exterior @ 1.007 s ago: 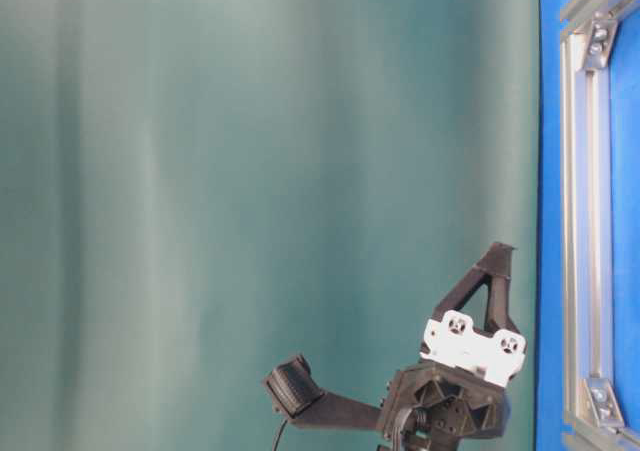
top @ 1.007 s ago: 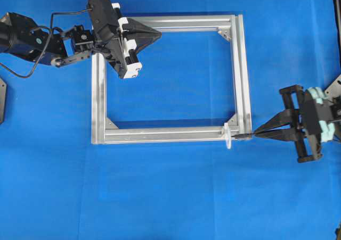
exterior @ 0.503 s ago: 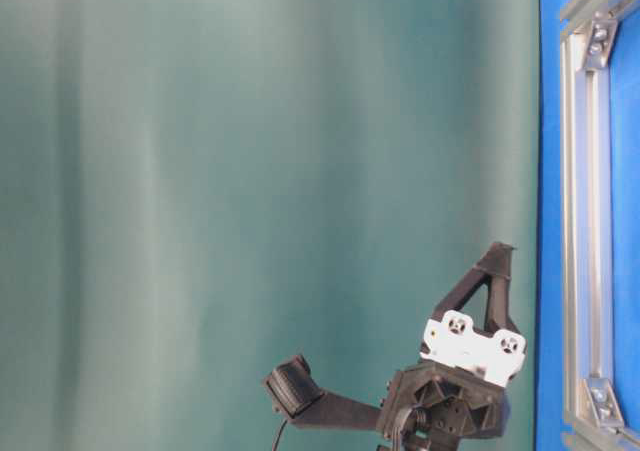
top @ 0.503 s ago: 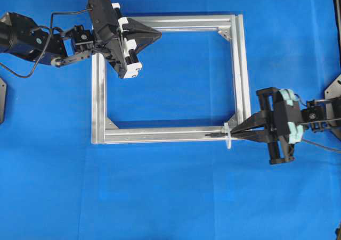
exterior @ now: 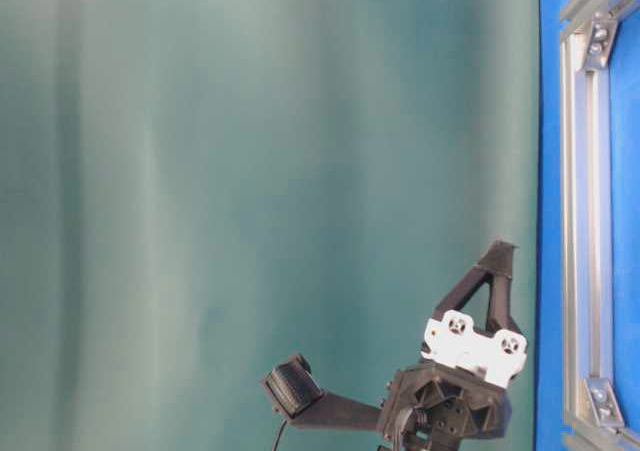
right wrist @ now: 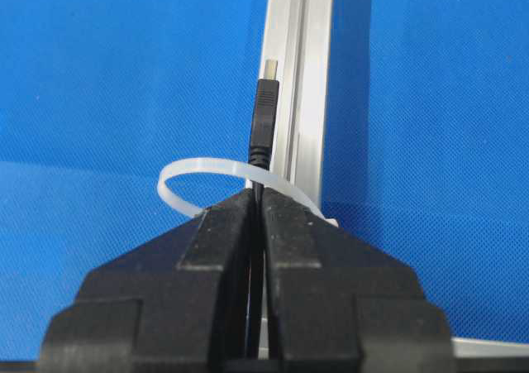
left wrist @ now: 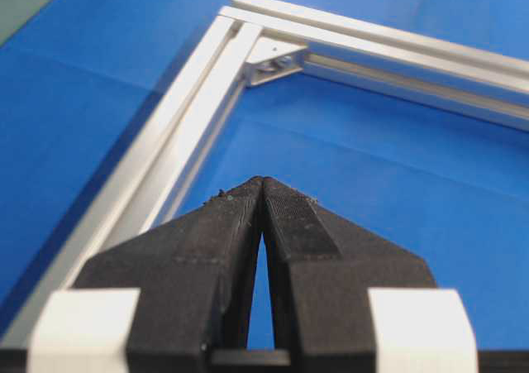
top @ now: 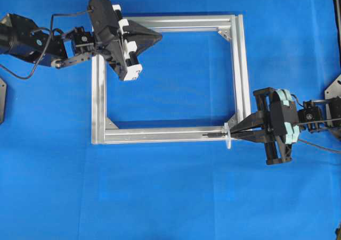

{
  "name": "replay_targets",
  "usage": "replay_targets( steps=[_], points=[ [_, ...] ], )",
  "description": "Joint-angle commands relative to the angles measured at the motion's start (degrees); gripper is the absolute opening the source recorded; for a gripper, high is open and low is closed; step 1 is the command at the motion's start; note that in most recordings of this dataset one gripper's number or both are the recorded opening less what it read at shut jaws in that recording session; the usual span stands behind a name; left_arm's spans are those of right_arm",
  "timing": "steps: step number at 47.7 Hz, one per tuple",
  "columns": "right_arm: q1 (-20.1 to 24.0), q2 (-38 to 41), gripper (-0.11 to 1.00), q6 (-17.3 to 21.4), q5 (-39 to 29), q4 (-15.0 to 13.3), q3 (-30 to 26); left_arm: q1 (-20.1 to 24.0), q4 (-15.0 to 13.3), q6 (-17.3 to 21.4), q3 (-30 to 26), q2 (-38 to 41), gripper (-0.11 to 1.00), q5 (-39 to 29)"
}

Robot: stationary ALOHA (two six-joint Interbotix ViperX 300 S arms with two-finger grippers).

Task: Insert the wire through the string loop located on the right side.
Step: 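Move the left gripper across to the plug emerging from the loop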

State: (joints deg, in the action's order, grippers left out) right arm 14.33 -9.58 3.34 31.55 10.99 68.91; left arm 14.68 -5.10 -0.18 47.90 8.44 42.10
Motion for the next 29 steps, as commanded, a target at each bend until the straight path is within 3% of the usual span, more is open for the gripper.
replay_targets(
  steps=[1,20,29],
  points=[
    [-0.2,-0.4,-0.04,0.0,0.4,0.1,-0.9,-2.4,0.1,-0.2,-0.1,-1.8,0.0,0.3],
    [-0.2,-0.4,-0.04,0.0,0.4,0.2,-0.9,-20.5,0.1,-0.9,1.8,-1.8,0.0,-0.7],
    [-0.2,-0.4,-0.04,0.0,0.4,0.1,-0.9,-25.2,0.1,-0.9,1.6,-1.8,0.0,-2.0]
  ],
)
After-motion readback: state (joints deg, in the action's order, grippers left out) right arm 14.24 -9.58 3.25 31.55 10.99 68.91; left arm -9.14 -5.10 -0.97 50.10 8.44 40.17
